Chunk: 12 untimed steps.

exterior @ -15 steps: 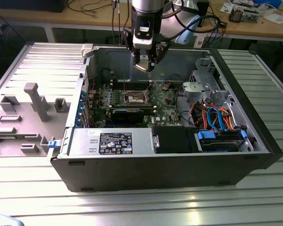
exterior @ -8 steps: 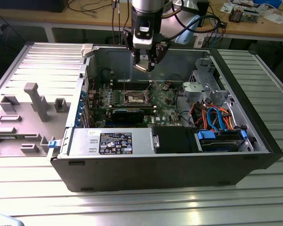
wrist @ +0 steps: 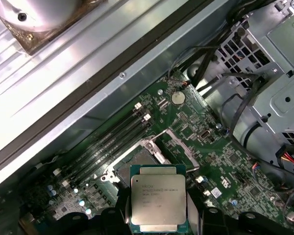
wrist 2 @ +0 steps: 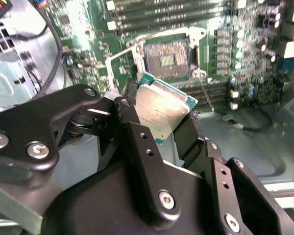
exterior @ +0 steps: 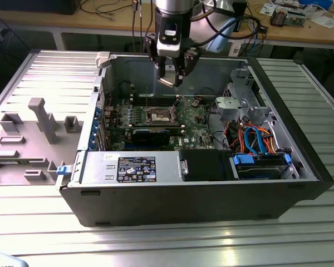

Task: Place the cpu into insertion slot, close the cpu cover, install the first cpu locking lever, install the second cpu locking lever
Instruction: 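Place the cpu into insertion slot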

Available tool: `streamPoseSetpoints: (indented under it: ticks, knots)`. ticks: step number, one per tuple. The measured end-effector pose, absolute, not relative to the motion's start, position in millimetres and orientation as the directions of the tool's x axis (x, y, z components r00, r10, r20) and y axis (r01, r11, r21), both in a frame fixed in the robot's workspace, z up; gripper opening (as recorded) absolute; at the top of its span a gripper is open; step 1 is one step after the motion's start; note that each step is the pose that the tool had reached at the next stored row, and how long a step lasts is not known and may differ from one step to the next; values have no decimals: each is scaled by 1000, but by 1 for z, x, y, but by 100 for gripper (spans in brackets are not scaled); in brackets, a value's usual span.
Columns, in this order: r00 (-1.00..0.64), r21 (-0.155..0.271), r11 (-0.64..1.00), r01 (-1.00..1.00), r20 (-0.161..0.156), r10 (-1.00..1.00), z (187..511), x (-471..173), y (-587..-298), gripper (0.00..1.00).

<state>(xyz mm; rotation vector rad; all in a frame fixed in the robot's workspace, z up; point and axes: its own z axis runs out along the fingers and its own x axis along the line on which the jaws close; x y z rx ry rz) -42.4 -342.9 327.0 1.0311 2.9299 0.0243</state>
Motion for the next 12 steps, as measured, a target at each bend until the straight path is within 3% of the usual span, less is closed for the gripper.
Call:
streamPoseSetpoints:
  ticks: [5,9,12]
  knots:
    - [-779,-51,778,626,-90,620,327,-42,-341,55]
    - [-777,-74,774,629,-109,621,327,-42,-341,55]
    - [-774,-65,772,632,-101,625,327,-42,-341,55]
